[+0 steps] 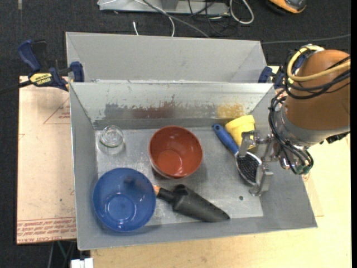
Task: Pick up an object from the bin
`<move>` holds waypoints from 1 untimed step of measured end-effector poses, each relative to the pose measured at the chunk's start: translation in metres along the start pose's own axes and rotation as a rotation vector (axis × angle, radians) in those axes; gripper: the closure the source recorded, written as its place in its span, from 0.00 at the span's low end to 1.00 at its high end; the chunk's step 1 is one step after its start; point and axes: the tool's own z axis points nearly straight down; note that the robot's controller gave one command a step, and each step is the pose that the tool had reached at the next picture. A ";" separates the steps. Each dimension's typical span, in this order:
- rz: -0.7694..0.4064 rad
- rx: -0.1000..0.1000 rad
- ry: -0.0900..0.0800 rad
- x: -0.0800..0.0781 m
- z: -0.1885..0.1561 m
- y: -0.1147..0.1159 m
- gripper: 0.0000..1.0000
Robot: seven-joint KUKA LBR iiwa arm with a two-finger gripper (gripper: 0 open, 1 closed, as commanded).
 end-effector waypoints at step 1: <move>0.000 0.000 0.000 0.000 0.000 0.000 0.00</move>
Offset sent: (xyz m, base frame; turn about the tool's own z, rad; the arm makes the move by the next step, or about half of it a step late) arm 0.0056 0.0544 -0.0396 0.0037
